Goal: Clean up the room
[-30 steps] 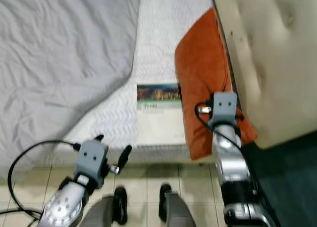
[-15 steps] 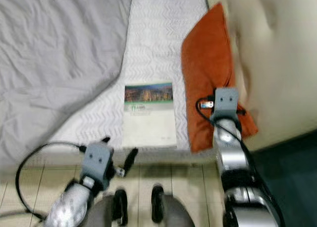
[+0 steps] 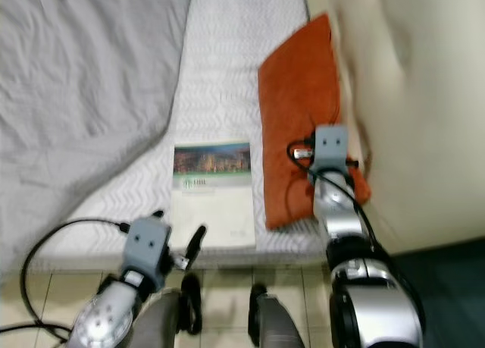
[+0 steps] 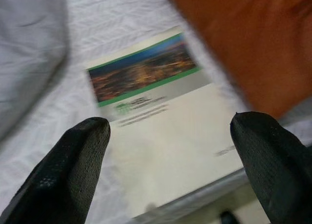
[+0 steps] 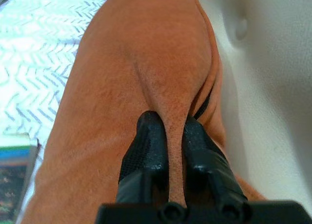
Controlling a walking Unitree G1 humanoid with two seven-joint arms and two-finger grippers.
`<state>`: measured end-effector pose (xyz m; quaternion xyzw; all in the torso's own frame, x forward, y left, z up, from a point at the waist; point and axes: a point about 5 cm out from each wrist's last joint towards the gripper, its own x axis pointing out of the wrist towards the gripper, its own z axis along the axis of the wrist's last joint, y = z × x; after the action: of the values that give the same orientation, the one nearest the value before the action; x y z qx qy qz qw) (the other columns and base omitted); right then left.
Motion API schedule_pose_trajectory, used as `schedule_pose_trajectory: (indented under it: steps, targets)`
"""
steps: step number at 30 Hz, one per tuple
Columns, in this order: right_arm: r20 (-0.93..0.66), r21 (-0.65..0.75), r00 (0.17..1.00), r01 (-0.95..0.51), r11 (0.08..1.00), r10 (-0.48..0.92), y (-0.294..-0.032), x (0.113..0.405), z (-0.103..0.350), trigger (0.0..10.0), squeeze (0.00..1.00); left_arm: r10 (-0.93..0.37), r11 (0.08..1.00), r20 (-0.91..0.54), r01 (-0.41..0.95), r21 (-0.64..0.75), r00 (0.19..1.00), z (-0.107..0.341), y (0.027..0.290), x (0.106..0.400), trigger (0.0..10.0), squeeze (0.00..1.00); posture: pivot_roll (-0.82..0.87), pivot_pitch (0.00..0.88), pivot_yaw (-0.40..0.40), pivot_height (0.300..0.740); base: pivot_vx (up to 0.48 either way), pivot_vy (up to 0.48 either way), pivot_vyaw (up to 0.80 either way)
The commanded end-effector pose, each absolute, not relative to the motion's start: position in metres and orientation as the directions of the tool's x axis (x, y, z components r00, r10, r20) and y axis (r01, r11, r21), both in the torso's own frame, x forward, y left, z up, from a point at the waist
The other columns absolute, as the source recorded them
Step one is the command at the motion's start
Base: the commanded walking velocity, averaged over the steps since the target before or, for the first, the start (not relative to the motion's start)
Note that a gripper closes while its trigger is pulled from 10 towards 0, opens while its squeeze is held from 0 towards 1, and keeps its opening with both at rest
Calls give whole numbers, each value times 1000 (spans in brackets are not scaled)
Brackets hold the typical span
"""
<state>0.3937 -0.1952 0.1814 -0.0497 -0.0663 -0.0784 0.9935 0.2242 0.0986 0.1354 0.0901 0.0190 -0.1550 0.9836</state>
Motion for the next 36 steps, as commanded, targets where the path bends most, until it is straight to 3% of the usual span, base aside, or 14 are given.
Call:
schedule_pose_trajectory:
  steps: [1, 9, 21, 28, 36]
  targets:
    - [57, -1, 981, 187, 982, -187, -203, 392, 166, 10000, 0, -313, 932, -97, 325, 163, 945, 131, 95, 217, 10000, 0, 98, 500, -40, 740, 0, 0, 0]
    - [-35, 37, 973, 228, 973, -226, -215, 386, 147, 10000, 0, -302, 934, -106, 317, 165, 947, 130, 99, 213, 10000, 0, 112, 501, -40, 740, 0, 0, 0]
    - [-72, -56, 969, 234, 971, -238, -264, 377, 152, 10000, 0, -329, 931, -108, 341, 127, 938, 131, 89, 210, 10000, 0, 91, 499, -41, 740, 0, 0, 0]
    - [-36, -81, 986, 159, 984, -162, -273, 382, 177, 10000, 0, -328, 933, -101, 339, 125, 939, 133, 88, 209, 10000, 0, 92, 495, -47, 740, 0, 0, 0]
    - [-109, -33, 992, 63, 997, -67, -264, 382, 169, 10000, 0, -348, 928, -107, 358, 101, 932, 130, 79, 204, 10000, 0, 87, 496, -51, 740, 0, 0, 0]
